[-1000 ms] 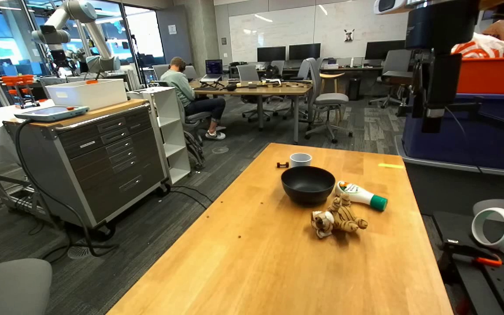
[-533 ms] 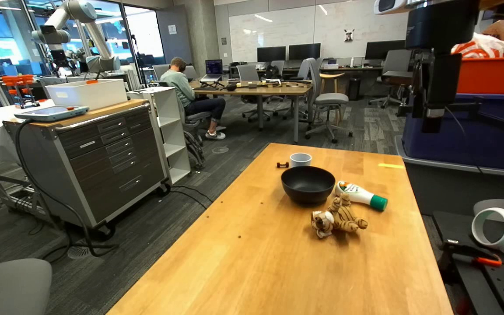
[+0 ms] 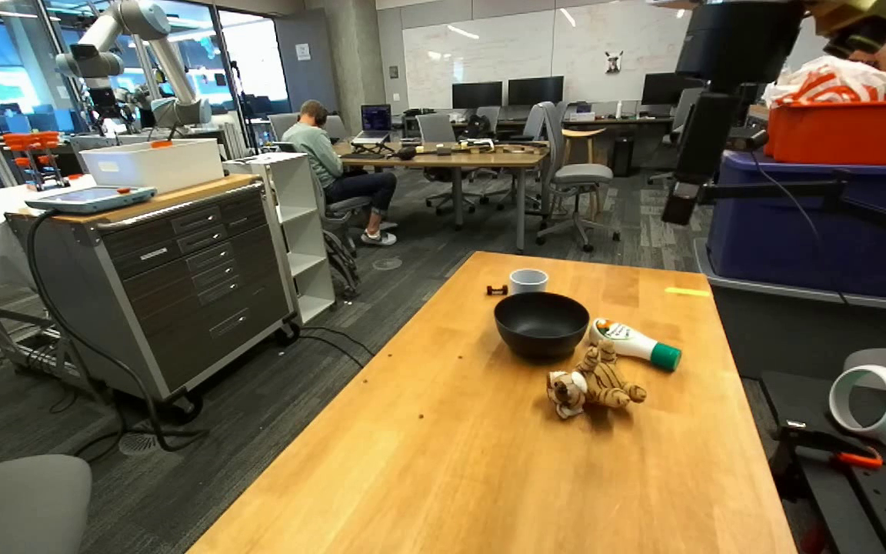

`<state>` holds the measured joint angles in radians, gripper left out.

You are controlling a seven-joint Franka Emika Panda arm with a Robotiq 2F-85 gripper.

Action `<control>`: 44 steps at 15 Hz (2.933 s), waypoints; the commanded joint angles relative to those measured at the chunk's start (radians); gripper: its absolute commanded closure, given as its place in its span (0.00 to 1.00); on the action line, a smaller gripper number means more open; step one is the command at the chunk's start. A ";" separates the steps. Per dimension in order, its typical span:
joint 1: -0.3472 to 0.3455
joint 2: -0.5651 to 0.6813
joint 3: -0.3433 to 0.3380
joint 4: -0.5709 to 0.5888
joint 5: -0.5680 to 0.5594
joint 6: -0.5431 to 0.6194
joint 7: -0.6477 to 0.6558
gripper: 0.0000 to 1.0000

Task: Put the stuffed animal in the black bowl

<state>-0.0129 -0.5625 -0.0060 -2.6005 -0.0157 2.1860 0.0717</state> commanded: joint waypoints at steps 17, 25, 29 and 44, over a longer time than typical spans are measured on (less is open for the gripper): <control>-0.126 0.405 0.072 0.090 -0.167 0.369 0.370 0.00; -0.102 0.573 0.027 0.167 -0.253 0.391 0.441 0.00; -0.083 0.633 -0.008 0.190 -0.283 0.368 0.469 0.00; -0.002 0.748 -0.106 0.227 -0.354 0.298 0.526 0.00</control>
<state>-0.0533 0.1647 -0.0829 -2.4089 -0.3319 2.5288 0.5538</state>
